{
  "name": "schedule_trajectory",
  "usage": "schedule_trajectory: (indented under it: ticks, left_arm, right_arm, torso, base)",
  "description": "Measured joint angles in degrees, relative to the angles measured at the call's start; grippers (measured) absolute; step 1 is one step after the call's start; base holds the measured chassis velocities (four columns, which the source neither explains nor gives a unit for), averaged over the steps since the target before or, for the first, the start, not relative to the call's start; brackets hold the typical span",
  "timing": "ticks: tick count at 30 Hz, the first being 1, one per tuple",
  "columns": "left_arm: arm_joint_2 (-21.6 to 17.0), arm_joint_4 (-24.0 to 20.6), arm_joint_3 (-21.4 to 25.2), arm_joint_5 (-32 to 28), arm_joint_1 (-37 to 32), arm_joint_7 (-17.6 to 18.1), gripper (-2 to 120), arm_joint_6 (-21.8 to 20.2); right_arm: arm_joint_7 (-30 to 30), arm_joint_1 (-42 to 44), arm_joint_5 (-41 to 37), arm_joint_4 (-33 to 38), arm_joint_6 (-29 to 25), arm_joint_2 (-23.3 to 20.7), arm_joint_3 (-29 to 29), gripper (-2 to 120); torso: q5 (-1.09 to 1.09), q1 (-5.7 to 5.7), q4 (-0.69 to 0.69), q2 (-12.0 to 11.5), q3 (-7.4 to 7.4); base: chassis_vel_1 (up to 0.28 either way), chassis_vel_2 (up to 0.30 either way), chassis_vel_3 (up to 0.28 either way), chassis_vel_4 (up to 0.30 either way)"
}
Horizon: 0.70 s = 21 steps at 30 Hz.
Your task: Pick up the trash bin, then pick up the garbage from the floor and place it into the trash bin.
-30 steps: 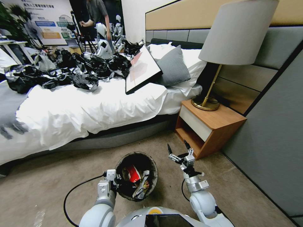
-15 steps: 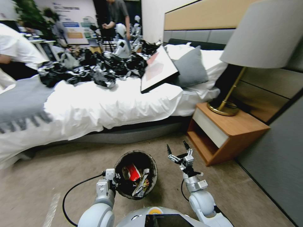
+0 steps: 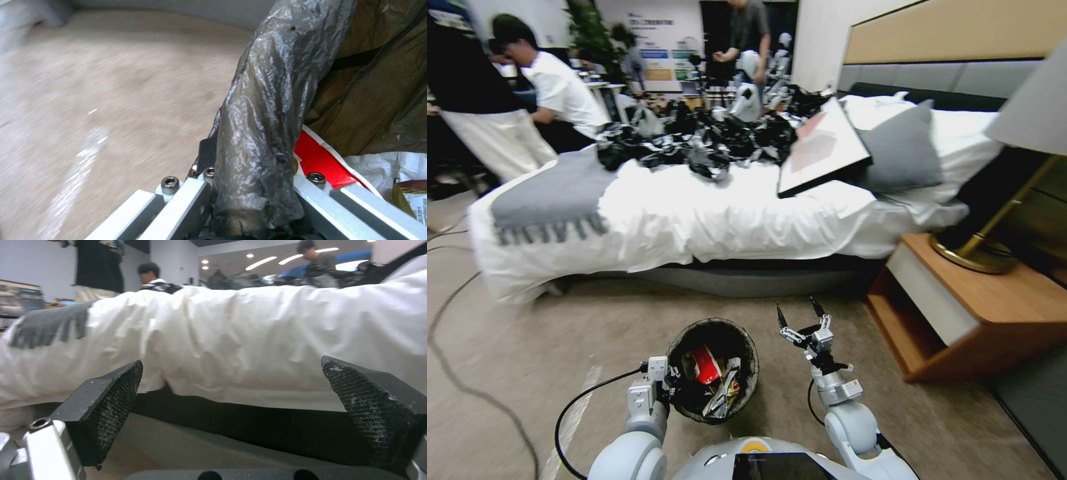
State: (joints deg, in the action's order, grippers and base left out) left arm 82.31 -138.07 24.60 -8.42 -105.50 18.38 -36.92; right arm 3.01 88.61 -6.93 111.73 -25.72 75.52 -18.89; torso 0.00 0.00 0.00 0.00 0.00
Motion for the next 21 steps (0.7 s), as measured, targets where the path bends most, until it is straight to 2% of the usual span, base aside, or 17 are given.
schedule_trajectory:
  ticks: [21]
  left_arm:
    - [0.06,0.31,0.06,0.02,0.28,-0.02,0,0.57]
  right_arm:
    - [0.96,-0.28,0.20,-0.55,-0.43,0.32,-0.07,100]
  torso:
    - [0.00,-0.01,0.01,0.00,0.00]
  base:
    - [0.123,0.121,0.121,0.121]
